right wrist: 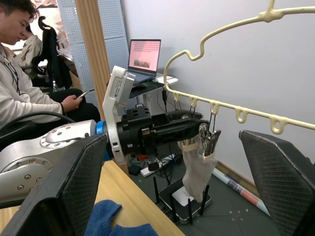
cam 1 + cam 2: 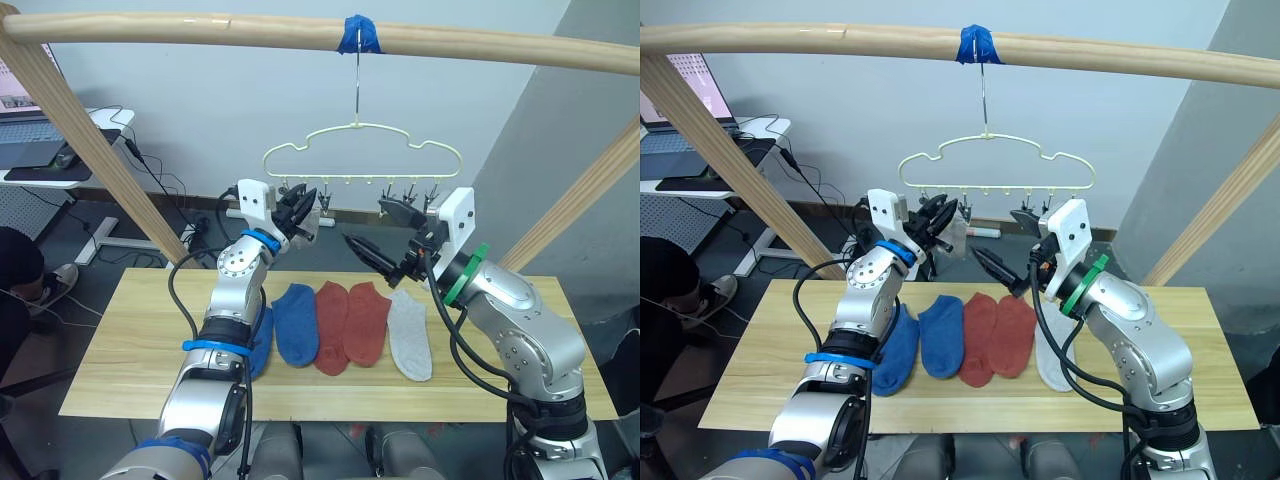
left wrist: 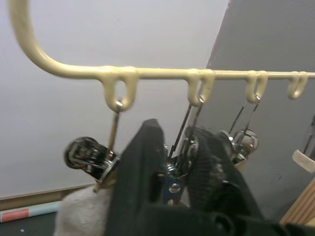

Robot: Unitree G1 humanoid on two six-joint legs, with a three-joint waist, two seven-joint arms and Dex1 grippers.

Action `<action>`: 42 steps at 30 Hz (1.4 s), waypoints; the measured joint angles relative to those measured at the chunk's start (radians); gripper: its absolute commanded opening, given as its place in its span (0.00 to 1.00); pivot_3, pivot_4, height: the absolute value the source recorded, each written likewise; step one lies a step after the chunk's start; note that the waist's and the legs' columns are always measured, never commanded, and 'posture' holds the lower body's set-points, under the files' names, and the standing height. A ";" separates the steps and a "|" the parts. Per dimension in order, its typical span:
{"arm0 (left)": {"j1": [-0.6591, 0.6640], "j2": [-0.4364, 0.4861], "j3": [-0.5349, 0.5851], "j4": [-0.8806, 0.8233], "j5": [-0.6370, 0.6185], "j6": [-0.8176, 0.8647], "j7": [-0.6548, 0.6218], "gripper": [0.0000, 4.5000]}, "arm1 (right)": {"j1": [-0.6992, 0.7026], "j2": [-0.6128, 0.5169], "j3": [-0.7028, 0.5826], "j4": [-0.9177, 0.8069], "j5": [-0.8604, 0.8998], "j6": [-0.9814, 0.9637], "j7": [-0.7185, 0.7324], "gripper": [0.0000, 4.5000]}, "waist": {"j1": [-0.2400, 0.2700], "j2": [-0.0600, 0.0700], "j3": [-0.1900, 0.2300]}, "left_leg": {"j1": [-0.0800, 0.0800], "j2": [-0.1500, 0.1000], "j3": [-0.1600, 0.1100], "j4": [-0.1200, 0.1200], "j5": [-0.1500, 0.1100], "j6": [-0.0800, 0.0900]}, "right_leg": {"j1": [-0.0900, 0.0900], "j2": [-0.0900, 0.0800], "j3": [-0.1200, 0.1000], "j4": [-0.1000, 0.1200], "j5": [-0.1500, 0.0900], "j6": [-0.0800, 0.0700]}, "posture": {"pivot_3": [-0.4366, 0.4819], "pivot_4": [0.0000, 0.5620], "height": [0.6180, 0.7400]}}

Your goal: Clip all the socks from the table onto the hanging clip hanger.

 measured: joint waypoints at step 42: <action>0.024 0.272 0.198 -0.379 -0.516 1.099 -0.167 0.05 | 0.161 -0.127 0.148 0.769 -0.384 -0.354 0.172 0.01 | -0.024 0.003 0.004 | 0.002 0.001 -0.005 0.011 0.000 0.000 | 0.003 0.002 -0.001 0.009 0.000 0.000 | 0.51 0.31 1.00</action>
